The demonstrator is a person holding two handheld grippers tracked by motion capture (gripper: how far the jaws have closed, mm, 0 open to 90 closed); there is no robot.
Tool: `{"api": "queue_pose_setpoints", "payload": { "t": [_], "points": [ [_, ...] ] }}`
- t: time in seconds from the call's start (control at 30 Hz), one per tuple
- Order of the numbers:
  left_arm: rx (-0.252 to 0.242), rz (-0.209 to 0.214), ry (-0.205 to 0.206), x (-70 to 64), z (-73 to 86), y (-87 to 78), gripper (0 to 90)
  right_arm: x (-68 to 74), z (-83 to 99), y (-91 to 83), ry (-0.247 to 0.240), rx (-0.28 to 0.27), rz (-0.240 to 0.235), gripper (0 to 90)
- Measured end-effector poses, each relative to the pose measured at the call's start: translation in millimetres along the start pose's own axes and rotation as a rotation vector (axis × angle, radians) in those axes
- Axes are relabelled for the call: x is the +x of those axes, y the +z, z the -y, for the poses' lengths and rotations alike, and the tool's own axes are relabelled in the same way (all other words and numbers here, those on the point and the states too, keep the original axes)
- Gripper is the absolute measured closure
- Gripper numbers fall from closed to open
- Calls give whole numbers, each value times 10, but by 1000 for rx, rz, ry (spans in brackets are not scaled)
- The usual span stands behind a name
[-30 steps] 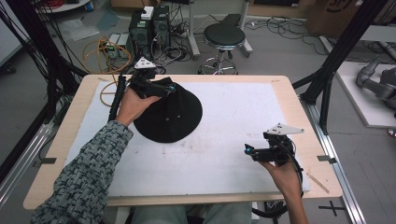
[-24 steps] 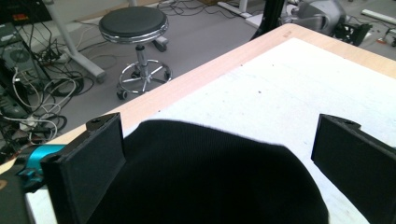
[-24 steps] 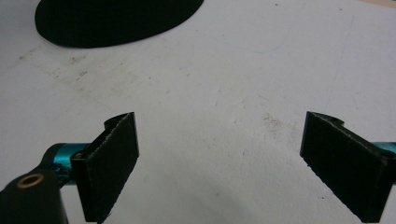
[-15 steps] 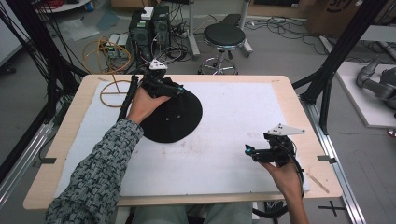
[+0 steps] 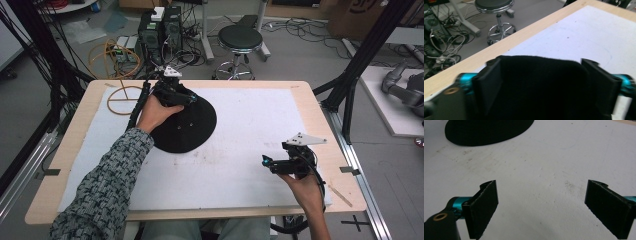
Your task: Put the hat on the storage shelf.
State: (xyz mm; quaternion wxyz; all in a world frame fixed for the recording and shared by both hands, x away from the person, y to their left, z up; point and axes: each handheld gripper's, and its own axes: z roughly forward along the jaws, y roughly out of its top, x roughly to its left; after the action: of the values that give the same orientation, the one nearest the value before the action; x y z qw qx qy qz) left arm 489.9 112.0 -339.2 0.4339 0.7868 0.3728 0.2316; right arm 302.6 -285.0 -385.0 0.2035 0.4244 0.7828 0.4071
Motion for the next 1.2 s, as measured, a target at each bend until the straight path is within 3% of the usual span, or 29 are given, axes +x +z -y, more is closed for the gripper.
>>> {"api": "queue_pose_setpoints", "payload": {
  "t": [0.23,0.3,0.6,0.87,1.2],
  "points": [
    [13,-7,1,21,12,-5,369,0,-3,1,2,1,2,113],
    [22,-14,7,20,16,-3,448,2,-3,4,-2,-1,1,113],
    [36,-2,-10,46,39,-2,588,0,0,2,3,-1,-1,113],
    [56,-4,-2,55,24,-65,739,-5,-2,-2,0,-3,1,113],
    [23,32,6,101,-30,-253,775,10,-17,13,-1,0,-4,113]
  ]
}}
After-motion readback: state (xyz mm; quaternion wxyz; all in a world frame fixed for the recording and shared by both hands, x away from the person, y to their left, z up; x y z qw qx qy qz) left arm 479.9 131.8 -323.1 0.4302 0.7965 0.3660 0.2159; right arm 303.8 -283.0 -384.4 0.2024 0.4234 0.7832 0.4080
